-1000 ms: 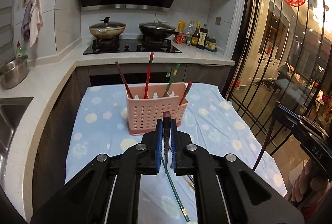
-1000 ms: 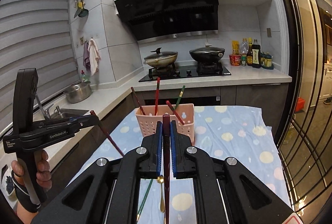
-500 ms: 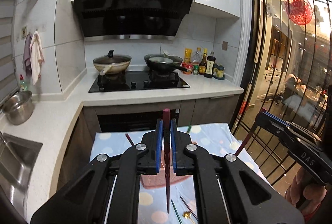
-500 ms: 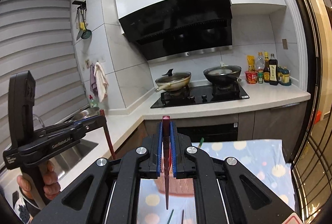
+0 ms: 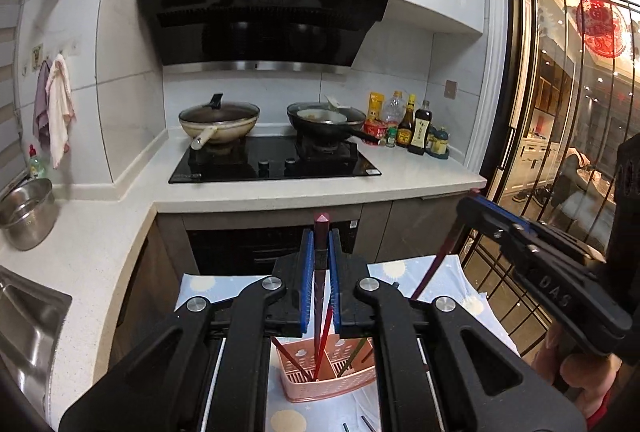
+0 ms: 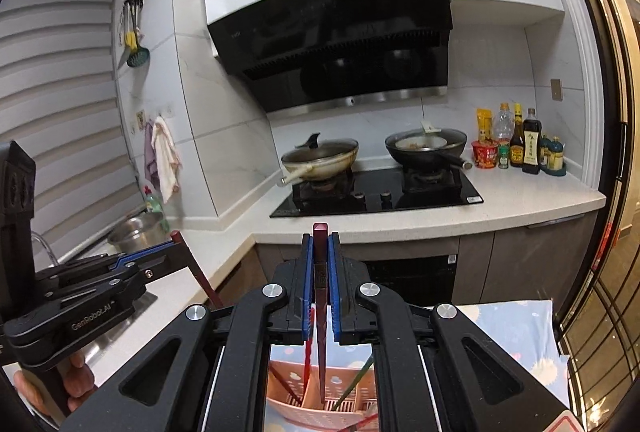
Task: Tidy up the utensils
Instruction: 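Carry both dark-red chopsticks over the pink holder, lower them in and open both tools, then withdraw both tools toward the remaining green chopstick, gold spoon and dark chopstick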
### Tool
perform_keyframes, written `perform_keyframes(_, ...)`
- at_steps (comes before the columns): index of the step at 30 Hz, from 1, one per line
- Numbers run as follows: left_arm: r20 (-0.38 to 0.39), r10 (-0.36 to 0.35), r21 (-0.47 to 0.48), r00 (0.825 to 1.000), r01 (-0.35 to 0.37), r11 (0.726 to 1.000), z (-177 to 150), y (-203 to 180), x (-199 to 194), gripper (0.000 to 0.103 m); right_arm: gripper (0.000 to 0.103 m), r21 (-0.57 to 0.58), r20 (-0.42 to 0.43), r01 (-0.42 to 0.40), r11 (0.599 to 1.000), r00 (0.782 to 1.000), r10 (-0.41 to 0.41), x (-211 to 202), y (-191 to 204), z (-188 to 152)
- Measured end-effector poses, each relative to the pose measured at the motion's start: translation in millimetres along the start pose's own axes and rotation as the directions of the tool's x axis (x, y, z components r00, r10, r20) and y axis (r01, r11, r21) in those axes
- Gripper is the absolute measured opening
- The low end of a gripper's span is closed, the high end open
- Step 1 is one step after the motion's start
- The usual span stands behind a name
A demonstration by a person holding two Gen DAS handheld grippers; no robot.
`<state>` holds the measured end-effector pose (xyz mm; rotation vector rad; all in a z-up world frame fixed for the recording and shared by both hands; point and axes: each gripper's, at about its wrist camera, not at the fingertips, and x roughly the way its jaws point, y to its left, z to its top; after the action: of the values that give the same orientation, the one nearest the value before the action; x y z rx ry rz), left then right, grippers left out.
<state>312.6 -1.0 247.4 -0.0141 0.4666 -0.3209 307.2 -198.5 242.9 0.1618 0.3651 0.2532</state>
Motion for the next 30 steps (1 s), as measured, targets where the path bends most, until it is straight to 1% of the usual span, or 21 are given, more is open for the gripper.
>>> perform_keyframes(3, -0.028, -0.005, -0.005, 1.000, 0.005, 1.000, -11.9, 1.9, 14.5, 0.007, 0.007, -0.002, -0.053, 0.002, 1.000, 0.999, -0.003, 22.6, -1.3, -18.0)
perform_keyframes(6, -0.049, 0.004, -0.001, 0.999, -0.004, 1.000, -25.1, 1.7, 23.9, 0.007, 0.007, -0.024, -0.116, 0.011, 1.000, 0.993, -0.013, 39.5, -1.1, -40.8)
perform_keyframes(9, -0.068, 0.019, 0.004, 0.998, -0.019, 1.000, -40.1, 1.6, 25.9, 0.008, 0.010, -0.036, -0.139, 0.032, 0.999, 0.990, -0.036, 39.2, -2.0, -59.4)
perform_keyframes(10, -0.075, 0.029, 0.009, 0.997, -0.028, 1.000, -45.5, 1.1, 25.2, 0.010, 0.010, -0.033, -0.142, 0.032, 0.999, 0.989, -0.036, 35.6, -3.0, -62.8)
perform_keyframes(12, -0.079, 0.049, 0.009, 0.996, -0.048, 0.999, -56.6, 0.9, 20.5, 0.029, 0.013, -0.025, -0.144, 0.029, 0.999, 0.989, -0.032, 24.0, -4.3, -68.4)
perform_keyframes(13, -0.082, 0.058, 0.004, 0.995, -0.058, 0.998, -63.5, 1.0, 16.7, 0.057, 0.018, -0.023, -0.140, 0.030, 0.999, 0.990, -0.032, 15.4, -4.5, -71.1)
perform_keyframes(14, -0.080, 0.071, -0.002, 0.994, -0.071, 0.997, -69.6, 1.5, 12.1, 0.088, 0.030, -0.022, -0.132, 0.032, 0.999, 0.991, -0.035, 5.9, -4.5, -75.4)
perform_keyframes(15, -0.070, 0.089, -0.011, 0.994, -0.090, 0.996, -76.3, 2.4, 5.4, 0.097, 0.036, -0.022, -0.124, 0.036, 0.999, 0.992, -0.038, -4.3, -4.1, -80.2)
perform_keyframes(16, -0.063, 0.101, -0.015, 0.993, -0.102, 0.995, -83.4, 2.5, -1.3, 0.096, 0.044, -0.023, -0.117, 0.039, 0.999, 0.992, -0.042, -14.3, -3.5, -85.3)
perform_keyframes(18, -0.073, 0.094, -0.017, 0.993, -0.095, 0.995, -99.4, 2.9, -15.1, 0.096, 0.045, -0.041, -0.114, 0.050, 0.998, 0.992, -0.054, -36.3, -0.8, -99.7)
perform_keyframes(20, -0.086, 0.090, -0.029, 0.992, -0.093, 0.995, -118.3, 3.0, -29.8, 0.096, 0.049, -0.056, -0.128, 0.066, 0.996, 0.989, -0.073, -57.9, 1.0, -118.7)
perform_keyframes(24, -0.136, 0.068, -0.055, 0.988, -0.076, 0.996, -159.8, 1.5, -51.4, 0.096, 0.050, -0.045, -0.176, 0.072, 0.996, 0.981, -0.079, -97.0, -2.2, -161.1)
perform_keyframes(27, -0.191, 0.084, -0.063, 0.978, -0.097, 0.993, -193.1, -4.6, -63.8, 0.096, 0.050, -0.009, -0.229, 0.077, 0.997, 0.970, -0.077, -122.9, -7.7, -198.4)
perform_keyframes(30, -0.229, 0.127, -0.042, 0.965, -0.140, 0.989, -227.6, -12.8, -73.5, 0.096, 0.050, 0.024, -0.279, 0.088, 0.996, 0.957, -0.078, -145.9, -11.8, -235.3)
